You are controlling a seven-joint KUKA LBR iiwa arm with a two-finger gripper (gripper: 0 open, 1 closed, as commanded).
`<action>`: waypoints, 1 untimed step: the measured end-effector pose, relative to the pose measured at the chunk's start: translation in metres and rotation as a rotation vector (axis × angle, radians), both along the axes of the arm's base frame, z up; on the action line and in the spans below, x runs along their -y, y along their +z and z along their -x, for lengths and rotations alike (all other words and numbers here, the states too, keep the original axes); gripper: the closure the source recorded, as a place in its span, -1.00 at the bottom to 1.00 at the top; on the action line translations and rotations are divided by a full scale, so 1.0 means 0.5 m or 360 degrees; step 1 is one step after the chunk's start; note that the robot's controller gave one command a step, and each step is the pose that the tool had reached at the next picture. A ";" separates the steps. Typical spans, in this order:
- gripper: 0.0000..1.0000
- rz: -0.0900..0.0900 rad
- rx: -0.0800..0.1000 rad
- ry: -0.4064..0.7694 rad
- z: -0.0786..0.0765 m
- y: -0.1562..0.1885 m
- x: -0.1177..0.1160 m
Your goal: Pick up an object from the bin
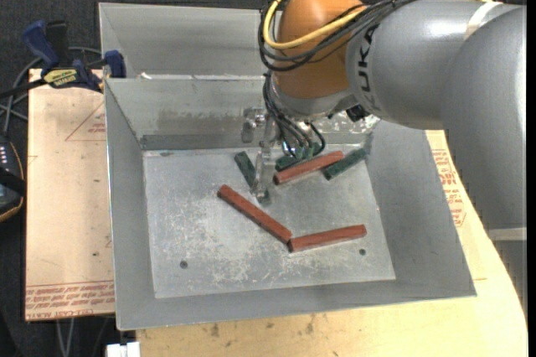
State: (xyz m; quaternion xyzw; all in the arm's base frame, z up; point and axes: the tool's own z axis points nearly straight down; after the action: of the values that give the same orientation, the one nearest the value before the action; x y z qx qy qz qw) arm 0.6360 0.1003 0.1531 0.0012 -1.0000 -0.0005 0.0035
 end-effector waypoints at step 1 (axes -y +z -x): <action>-1.00 -0.0002 0.0018 -0.0255 0.143 -0.166 0.020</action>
Offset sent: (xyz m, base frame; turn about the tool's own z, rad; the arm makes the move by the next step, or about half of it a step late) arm -0.0721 -0.0103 -0.0831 0.1598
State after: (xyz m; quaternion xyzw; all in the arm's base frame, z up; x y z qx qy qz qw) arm 0.5645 0.0905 0.0700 -0.0788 -0.9969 -0.0013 -0.0022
